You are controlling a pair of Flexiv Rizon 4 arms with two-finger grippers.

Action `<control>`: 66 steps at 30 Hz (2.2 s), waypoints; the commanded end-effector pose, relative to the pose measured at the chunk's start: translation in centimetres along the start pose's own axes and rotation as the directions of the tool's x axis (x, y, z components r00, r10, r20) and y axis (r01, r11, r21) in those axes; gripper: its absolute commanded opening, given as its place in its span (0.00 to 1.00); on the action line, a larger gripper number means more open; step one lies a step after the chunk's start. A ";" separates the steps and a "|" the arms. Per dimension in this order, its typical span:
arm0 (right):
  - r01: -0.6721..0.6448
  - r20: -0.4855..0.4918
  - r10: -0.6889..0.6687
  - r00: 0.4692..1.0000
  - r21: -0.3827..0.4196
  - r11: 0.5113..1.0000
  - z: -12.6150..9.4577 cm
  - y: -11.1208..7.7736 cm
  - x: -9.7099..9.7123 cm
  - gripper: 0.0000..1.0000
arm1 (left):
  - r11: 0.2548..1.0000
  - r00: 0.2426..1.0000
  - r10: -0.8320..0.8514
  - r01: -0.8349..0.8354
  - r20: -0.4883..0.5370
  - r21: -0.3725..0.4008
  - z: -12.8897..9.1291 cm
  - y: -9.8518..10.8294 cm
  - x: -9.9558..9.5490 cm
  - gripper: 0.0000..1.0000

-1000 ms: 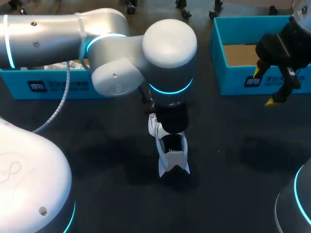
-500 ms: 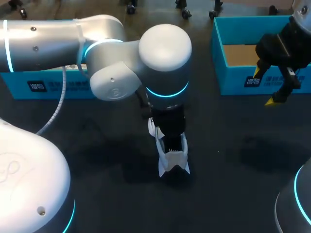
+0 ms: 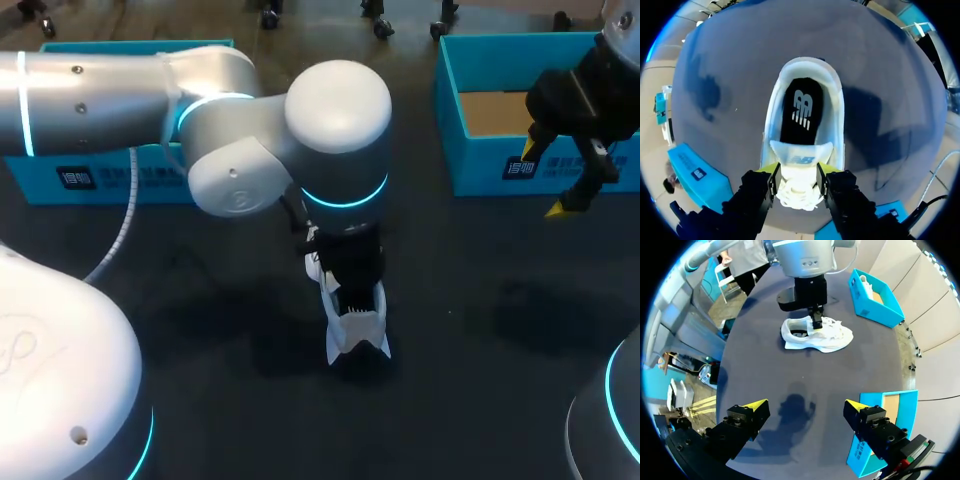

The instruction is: Take the shoe out of the shoebox, open the shoe tongue, remove and reinsert the insole, then place the shoe into the shoebox

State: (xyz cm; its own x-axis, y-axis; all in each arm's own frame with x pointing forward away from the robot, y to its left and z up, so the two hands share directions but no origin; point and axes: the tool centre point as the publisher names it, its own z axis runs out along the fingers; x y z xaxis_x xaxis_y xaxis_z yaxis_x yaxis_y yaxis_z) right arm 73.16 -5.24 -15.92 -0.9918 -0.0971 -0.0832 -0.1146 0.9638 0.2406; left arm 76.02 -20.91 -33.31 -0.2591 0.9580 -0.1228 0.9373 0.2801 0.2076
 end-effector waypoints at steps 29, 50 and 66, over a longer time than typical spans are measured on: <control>0.000 -0.002 0.000 1.000 0.003 1.000 0.1 0.1 -0.1 1.00 | 0.982 0.981 -0.184 0.185 -0.053 0.020 -2.7 -0.5 0.6 0.42; 0.000 -0.002 0.000 1.000 0.003 1.000 0.1 0.1 -0.1 1.00 | 0.837 0.840 -0.535 0.541 -0.088 0.075 -5.2 -1.3 1.5 1.00; 0.000 -0.002 0.000 1.000 0.003 1.000 0.1 0.1 -0.1 1.00 | 0.235 0.231 -0.958 0.972 -0.168 -0.003 -7.1 -4.6 3.8 1.00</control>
State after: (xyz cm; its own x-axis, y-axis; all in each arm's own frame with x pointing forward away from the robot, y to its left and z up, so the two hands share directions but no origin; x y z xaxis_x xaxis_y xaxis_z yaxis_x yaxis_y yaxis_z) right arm 73.16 -5.24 -15.92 -0.9918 -0.0970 -0.0831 -0.1144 0.9639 0.2405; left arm 70.00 -18.71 -27.24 -0.9392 0.3293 -0.0973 0.3313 0.9435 -0.0049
